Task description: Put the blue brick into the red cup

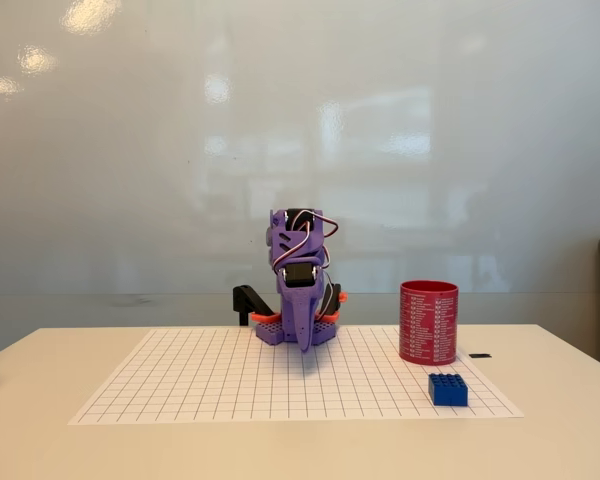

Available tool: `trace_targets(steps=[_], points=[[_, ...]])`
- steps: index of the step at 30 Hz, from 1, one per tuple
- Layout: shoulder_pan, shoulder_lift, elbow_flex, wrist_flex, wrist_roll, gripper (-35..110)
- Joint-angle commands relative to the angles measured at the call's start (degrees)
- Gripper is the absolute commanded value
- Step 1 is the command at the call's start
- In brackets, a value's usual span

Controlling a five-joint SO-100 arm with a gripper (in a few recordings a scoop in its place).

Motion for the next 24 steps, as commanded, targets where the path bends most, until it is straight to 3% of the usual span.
trace_targets(steps=[1,24], points=[[-3.3,0.0,-2.1,-0.2,-1.1,0],[-3.2,0.0,-7.6,-2.1,-2.5,-1]])
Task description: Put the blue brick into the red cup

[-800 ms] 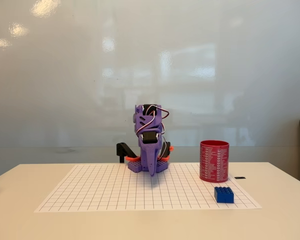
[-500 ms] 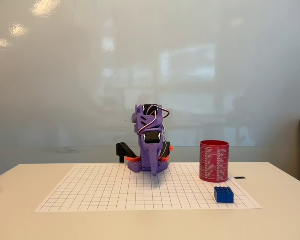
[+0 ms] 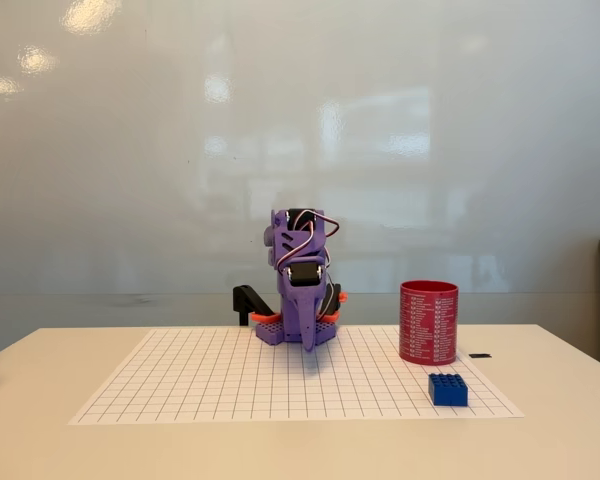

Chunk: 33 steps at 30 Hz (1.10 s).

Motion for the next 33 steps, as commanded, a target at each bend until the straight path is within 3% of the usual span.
trace_targets(steps=[1,8,15,24,33], points=[[-1.0,0.0,-9.3,-0.6,0.1,-1],[-2.5,-4.0,-27.5,-1.1,-4.0,-1],[-17.8,-38.2,-46.1,1.5,-10.6,-1],[-38.1,-71.5,-58.1,1.1,-11.2,-1],[-48.4,-86.2,-60.9,-13.1,-6.4,-1]])
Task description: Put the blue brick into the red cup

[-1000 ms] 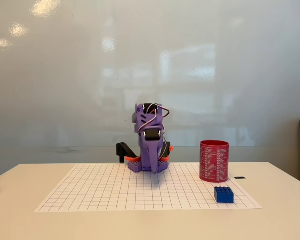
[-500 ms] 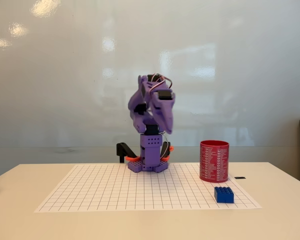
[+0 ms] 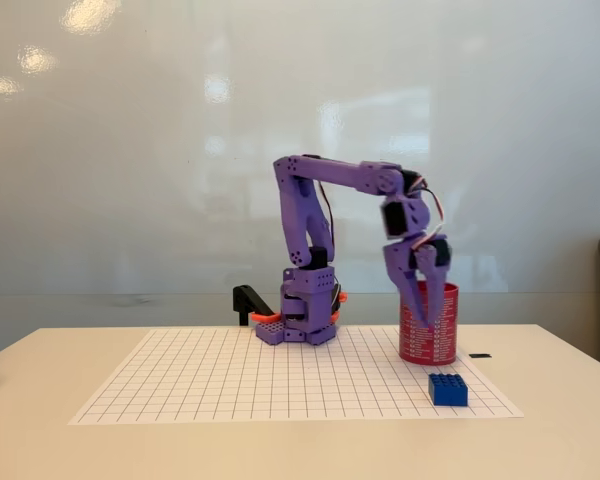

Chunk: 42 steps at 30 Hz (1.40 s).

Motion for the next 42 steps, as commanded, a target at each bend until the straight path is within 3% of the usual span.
trace_targets(steps=[1,4,12,24,31,35,39,42], points=[[-2.2,-1.4,-4.3,-8.3,0.9,-1],[-1.8,-2.2,-6.8,-13.4,2.1,-1],[0.0,-2.8,-11.7,-14.2,3.6,-1],[13.4,-1.1,-12.2,-16.2,5.7,-1],[22.8,-2.0,-10.2,-8.2,4.5,-1],[22.0,-6.4,-13.3,-0.4,2.5,-1],[17.8,-14.0,-28.1,16.3,-0.2,-1],[15.5,-15.5,-32.7,18.1,0.7,-1]])
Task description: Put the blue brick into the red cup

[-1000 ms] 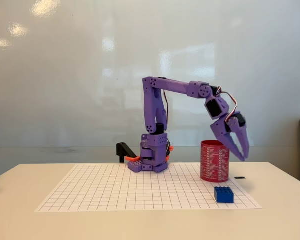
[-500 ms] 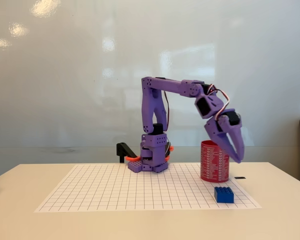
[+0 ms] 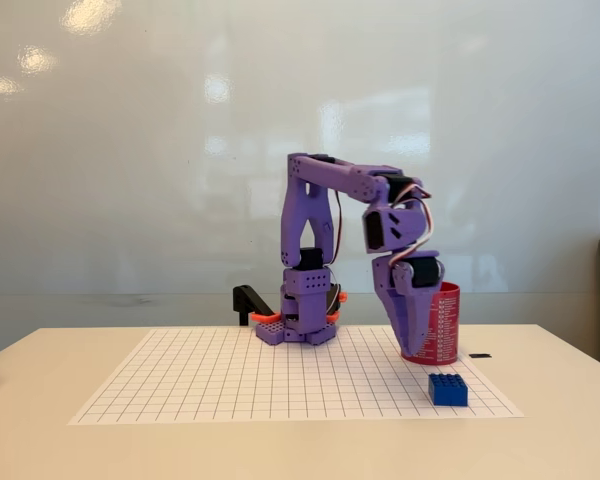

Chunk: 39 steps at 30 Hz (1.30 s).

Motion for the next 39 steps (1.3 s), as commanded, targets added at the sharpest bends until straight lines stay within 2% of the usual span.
trace_targets(steps=[1,7,14,24,27,29,33,34,39], points=[[-3.4,-0.1,-11.8,6.7,-0.2,-1],[-5.8,-7.2,-20.7,12.9,-1.0,-1],[-9.2,-15.7,-20.4,10.5,0.8,-1],[-8.9,-13.8,-21.8,6.9,-0.4,-1],[-9.3,-13.8,-21.4,4.7,-3.7,1],[-9.7,-13.8,-20.4,4.1,-3.0,28],[-9.7,-13.0,-18.4,2.5,-0.7,51],[-9.5,-12.7,-17.9,2.5,-0.2,54],[-9.0,-12.7,-16.6,1.9,-1.5,54]])
